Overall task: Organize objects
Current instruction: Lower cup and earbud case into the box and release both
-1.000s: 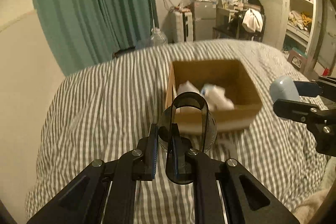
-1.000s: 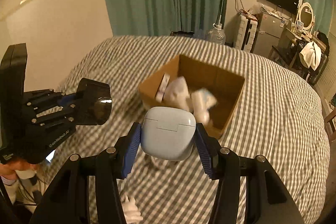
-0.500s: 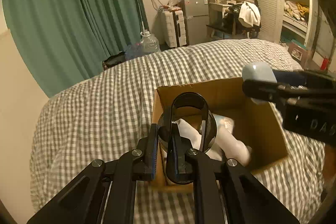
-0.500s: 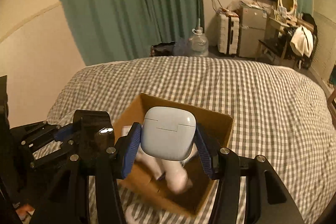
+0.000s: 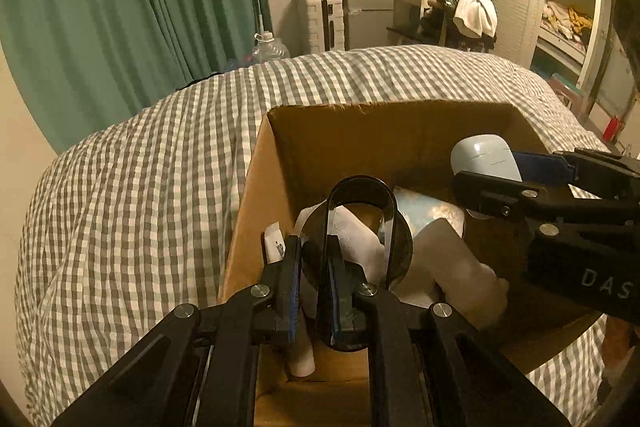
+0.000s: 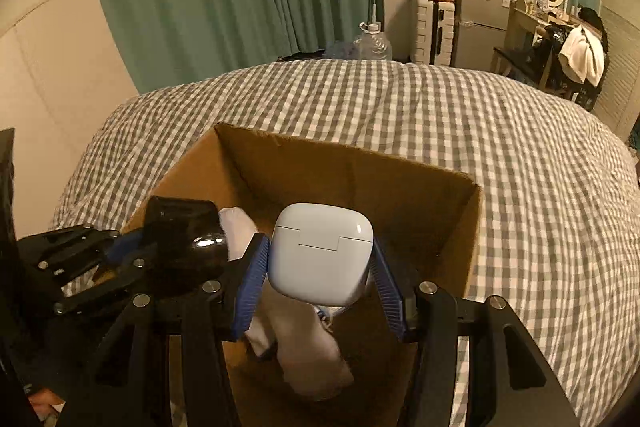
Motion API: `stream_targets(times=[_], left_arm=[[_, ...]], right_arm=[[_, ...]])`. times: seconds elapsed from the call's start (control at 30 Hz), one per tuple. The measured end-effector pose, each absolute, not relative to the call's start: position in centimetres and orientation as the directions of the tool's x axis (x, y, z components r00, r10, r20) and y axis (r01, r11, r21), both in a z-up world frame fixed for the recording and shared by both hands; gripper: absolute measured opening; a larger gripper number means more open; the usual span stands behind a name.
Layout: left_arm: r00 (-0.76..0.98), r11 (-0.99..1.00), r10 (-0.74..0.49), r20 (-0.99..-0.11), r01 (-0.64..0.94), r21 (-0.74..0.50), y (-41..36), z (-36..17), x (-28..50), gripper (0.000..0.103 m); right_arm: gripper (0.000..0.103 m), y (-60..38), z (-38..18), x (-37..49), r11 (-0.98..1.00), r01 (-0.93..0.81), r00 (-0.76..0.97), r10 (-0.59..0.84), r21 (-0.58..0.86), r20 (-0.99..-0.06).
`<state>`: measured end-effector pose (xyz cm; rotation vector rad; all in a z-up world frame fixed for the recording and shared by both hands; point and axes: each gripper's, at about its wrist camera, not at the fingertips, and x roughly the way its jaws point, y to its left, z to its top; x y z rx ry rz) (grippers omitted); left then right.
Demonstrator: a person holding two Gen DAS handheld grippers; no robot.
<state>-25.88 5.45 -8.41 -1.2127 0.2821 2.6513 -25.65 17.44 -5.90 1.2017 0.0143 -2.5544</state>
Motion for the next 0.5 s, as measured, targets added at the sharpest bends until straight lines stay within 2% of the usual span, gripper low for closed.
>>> stream_targets(times=[0.07,0.17,0.2,0.27,0.33,0.5], left_arm=[[-0.643,-0.960,0.114,-0.757,-0.267,0.081,5.6,-8.3,-25.5,0.012],[-0.637,-0.962,0.133,-0.759,-0.268,0.056,5.6,-7.8,-25.0,0.021],[-0.632,-0.962,0.138,-0.763,-0.270,0.049,5.5,-7.6,-24.7,0.028],[-0.624,-0.961,0.137,-0.770,-0.271,0.049,5.3,-7.3,-24.3,0.044],[-0.637,-0.962,0.117,-0.762,-0.264,0.073,5.3,-6.7,-23.7,0.068],[-0.654,-0.966,0.120,-0.747,-0.251,0.065,4.6,-4.2,-21.6,0.071]], right_arm=[[0.052,17.6,-5.8,-25.7,-0.947,0.294,-0.595,-0.287,0.129,-0.751],[0.053,17.7,-5.3,-25.1,-0.947,0.292,-0.608,-0.293,0.136,-0.738],[0.055,17.9,-5.1,-24.9,-0.947,0.288,-0.611,-0.299,0.146,-0.733],[0.072,18.4,-4.3,-24.6,-0.942,0.284,-0.618,-0.324,0.181,-0.717],[0.072,18.8,-3.4,-24.3,-0.940,0.279,-0.631,-0.333,0.196,-0.701],[0.072,19.6,-1.1,-22.8,-0.948,0.266,-0.649,-0.312,0.177,-0.694]])
